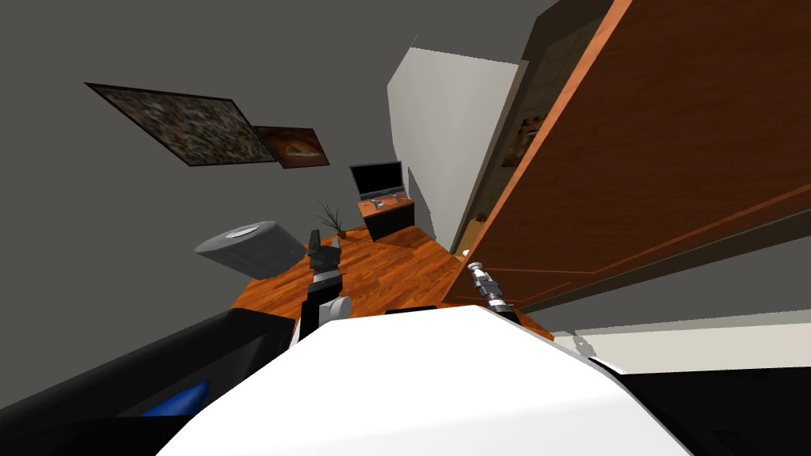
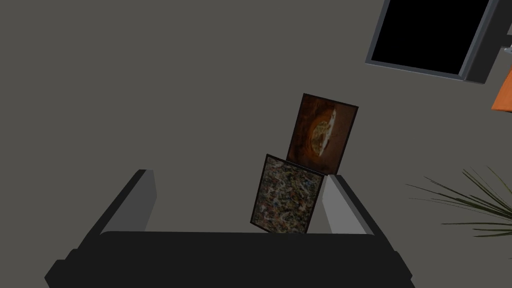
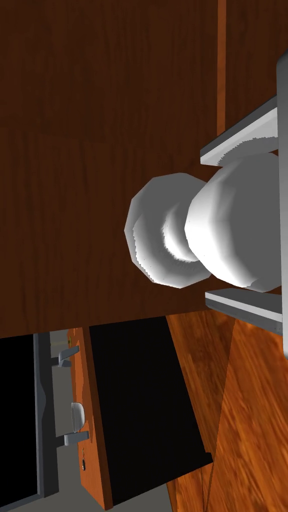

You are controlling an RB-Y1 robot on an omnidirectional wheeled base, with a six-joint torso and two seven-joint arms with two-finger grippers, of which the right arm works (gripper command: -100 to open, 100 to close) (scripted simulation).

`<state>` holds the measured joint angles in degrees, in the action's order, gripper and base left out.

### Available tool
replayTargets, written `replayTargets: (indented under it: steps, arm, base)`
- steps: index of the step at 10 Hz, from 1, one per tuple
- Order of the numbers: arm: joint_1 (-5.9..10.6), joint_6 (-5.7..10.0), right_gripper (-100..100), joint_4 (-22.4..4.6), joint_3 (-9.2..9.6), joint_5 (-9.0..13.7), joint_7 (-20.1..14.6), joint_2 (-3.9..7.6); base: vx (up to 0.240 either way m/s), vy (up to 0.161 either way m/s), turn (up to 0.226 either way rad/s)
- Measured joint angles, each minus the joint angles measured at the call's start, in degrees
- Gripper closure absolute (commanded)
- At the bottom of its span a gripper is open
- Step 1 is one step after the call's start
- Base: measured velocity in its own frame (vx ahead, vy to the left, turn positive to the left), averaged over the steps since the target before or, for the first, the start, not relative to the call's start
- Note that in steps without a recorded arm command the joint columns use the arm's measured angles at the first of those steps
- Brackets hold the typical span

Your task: Pull the door open

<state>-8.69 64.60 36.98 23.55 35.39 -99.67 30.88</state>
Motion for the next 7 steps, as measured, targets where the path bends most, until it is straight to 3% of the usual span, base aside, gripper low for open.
replayTargets:
  steps: [1,2,5,7]
  arm:
    - [0.16,1.44,100,-1.4,0.77,-0.6,-0.8,0.08]
    - [-0.30,4.18,100,-3.1,2.00,-1.6,-2.1,0.28]
    - [-5.16,5.71,100,2.2,3.77,-2.8,-2.0,2.32]
    - [-5.76,7.58,100,1.4,4.61,-3.4,-2.8,2.55]
  base:
    - [0.027,-0.017,-0.111]
    - [0.012,-0.012,-0.082]
    - [0.010,-0.023,-0.090]
    - [0.000,-0.009,-0.033]
